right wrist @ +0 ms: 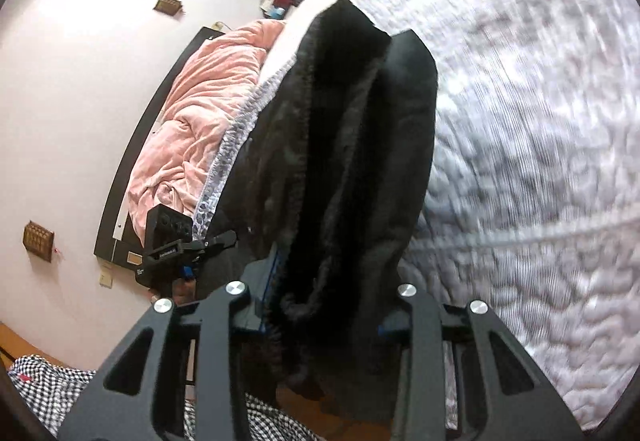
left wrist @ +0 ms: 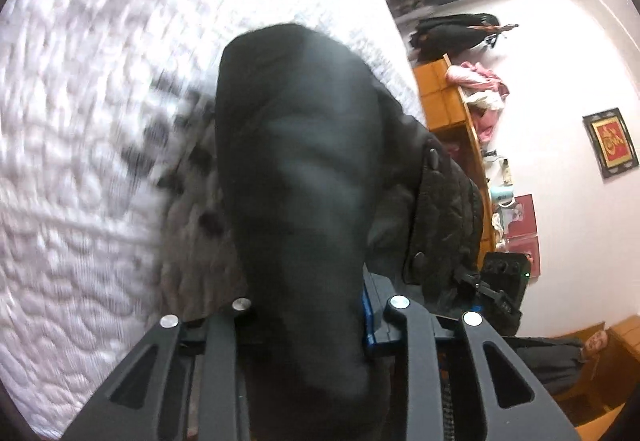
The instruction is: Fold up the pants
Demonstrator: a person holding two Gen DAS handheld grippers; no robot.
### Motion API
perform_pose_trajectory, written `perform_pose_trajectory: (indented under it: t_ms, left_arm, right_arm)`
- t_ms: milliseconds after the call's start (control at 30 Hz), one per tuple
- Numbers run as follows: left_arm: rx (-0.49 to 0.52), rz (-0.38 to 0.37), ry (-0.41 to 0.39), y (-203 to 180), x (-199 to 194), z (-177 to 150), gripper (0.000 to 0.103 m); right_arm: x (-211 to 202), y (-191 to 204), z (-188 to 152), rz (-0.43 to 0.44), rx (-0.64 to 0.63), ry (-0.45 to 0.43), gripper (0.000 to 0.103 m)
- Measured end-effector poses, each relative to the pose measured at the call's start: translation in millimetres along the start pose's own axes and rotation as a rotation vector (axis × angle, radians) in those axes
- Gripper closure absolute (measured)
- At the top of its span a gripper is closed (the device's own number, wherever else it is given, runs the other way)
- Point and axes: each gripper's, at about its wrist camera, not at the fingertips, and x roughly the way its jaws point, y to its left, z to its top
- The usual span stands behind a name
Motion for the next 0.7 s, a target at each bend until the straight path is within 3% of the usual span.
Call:
perform_pose_trajectory:
  t_ms: [200, 367, 533, 700]
  left_arm:
    - [0.071, 0.003, -0.103, -27.9, -17.6, 58.9, 0.073]
    - [0.091, 0.067, -0.147, -31.9, -13.5, 115.5, 0.072]
    - [0.079, 0.155, -0.141, -19.7, 2.4, 156.0, 0.071]
    - [0.043, 0.212, -0.093, 8.6, 31.7, 165.3, 0.066]
  right_arm:
    - [7.3, 27.0, 68.1, -0.005, -0.091, -0.029, 0.069]
    - [33.3, 8.0, 131.3, 0.001, -0.069, -0.016, 0.069]
    - [77.6, -20.6, 166.4, -0.036, 0.012, 0.022, 0.069]
    - [113.8, -50.6, 173.5, -0.103, 0.071, 0.081, 0.068]
